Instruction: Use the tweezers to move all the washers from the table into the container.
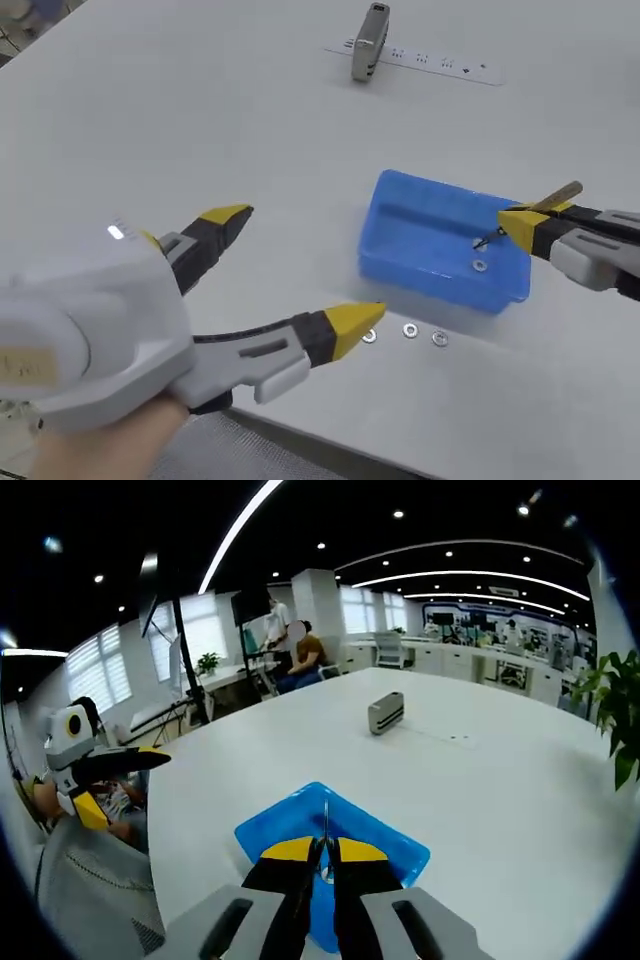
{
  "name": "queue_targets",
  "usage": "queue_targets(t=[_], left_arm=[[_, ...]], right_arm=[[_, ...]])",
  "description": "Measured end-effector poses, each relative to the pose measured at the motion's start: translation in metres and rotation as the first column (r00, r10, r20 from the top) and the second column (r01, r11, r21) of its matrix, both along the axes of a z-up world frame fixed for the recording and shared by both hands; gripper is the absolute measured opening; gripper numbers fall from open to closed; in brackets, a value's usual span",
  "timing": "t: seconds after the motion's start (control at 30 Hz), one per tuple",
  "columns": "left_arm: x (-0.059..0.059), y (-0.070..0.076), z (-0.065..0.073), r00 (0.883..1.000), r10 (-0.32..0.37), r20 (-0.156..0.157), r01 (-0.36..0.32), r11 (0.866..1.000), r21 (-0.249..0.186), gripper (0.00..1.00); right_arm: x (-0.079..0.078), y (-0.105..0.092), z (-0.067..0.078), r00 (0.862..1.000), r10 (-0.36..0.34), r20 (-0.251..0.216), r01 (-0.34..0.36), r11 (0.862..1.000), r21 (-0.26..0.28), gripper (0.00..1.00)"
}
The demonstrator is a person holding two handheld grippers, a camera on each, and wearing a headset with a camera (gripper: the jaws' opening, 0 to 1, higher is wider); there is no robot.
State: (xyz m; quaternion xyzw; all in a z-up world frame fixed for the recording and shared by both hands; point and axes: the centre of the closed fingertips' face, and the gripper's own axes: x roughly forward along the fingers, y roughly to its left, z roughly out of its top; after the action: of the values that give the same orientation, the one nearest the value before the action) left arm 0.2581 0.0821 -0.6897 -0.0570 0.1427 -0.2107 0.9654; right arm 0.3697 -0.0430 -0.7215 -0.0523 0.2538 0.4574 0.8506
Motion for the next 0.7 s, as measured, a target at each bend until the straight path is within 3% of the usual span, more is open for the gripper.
queue_targets(t=[0.13,0.43,0.7], left_arm=[[0.001,0.003,0.001,1.0,0.013,-0.002,-0.013,1.0,-0.024,0.87],[0.001,0.003,0.001,1.0,0.016,-0.003,-0.016,1.0,-0.025,0.86],[0.001,0.003,0.0,1.0,0.016,-0.005,-0.016,1.0,-0.008,0.86]], right_arm=[[0.004,0.004,-0.008,1.0,0.004,-0.004,-0.004,1.0,-0.024,0.03],[0.011,0.012,-0.033,0.998,0.007,-0.058,-0.01,0.999,-0.053,0.03],[0.012,0.012,-0.044,0.997,0.01,-0.078,-0.018,0.995,-0.102,0.03]])
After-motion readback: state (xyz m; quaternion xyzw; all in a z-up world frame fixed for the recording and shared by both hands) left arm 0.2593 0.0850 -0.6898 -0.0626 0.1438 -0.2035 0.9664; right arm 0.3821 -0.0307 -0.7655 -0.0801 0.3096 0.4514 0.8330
